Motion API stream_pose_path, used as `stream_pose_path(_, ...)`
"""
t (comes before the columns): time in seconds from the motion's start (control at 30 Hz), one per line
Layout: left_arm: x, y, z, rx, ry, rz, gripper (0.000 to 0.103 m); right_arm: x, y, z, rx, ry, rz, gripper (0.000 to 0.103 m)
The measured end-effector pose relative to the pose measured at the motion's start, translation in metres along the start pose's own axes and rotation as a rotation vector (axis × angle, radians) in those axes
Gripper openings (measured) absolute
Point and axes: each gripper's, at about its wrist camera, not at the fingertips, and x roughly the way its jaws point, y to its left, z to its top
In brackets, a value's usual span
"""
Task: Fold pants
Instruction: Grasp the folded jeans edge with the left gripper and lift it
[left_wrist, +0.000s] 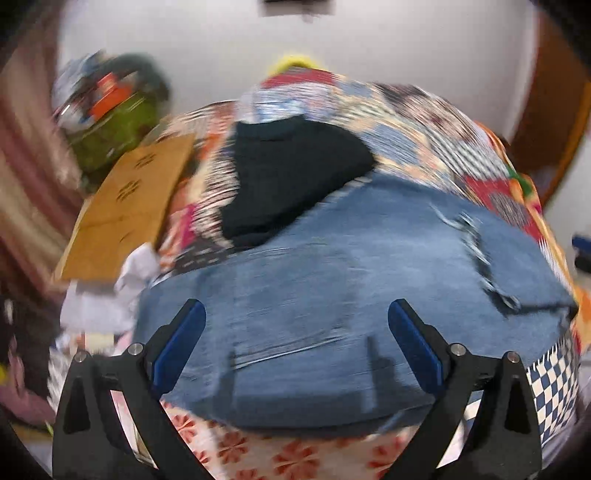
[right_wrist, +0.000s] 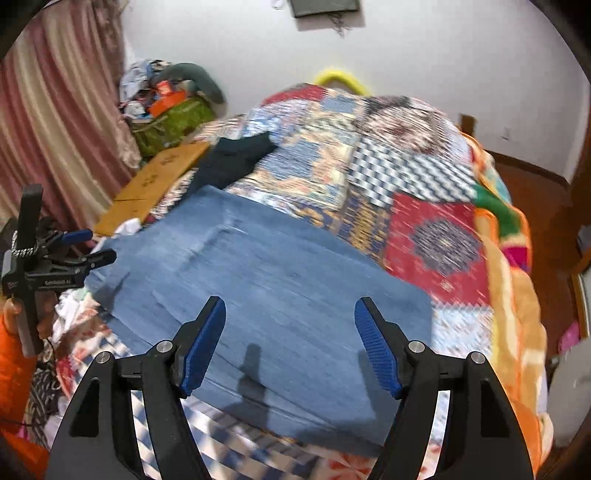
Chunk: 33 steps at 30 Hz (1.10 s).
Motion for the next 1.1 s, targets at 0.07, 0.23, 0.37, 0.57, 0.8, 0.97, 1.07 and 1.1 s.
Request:
stream_pose_path(0.07, -0.005, 0.036, -0.005, -0.108, -0.008, 0.013, 0.1, 0.007, 0.016, 0.007, -0.02, -0.002, 0.041, 0.07)
stream_pose_path(0.23, 0.001, 0.101, -0.031, -0.308, 0.046, 0.014, 0.1, 0.035, 0.051, 0.014, -0.076, 0.022, 0.104, 0.071)
stream_pose_path(0.37, 0.026, 0.133, -0.061, -0.432, 0.164, -0.062, 0.1, 0.068, 0.061, 0.005, -0.058, 0.109, 0.123, 0.072)
stream_pose_path(0.57, 0.061, 0.14, -0.103, -0.553, 0.322, -0.285, 0.1, 0.081, 0.076, -0.003, -0.109, 0.144, 0.095, 0.081)
stream_pose_path(0.8, 0.088, 0.133, -0.122, -0.687, 0.41, -0.472, 0.102, 0.078, 0.071, -0.003, -0.088, 0.137, 0.112, 0.081)
stream_pose_path(0.97, 0.113, 0.143, -0.119, -0.776, 0.44, -0.531, 0.102, 0.08, 0.07, -0.002, -0.07, 0.126, 0.129, 0.082)
stream_pose_path(1.07, 0.119, 0.148, -0.108, -0.8, 0.433, -0.516, 0.102, 0.08, 0.068, -0.002, -0.059, 0.122, 0.144, 0.082)
stream_pose_path(1.1, 0.119, 0.149, -0.105, -0.802, 0.422, -0.504, 0.102, 0.08, 0.067, -0.003, -0.055, 0.121, 0.149, 0.082)
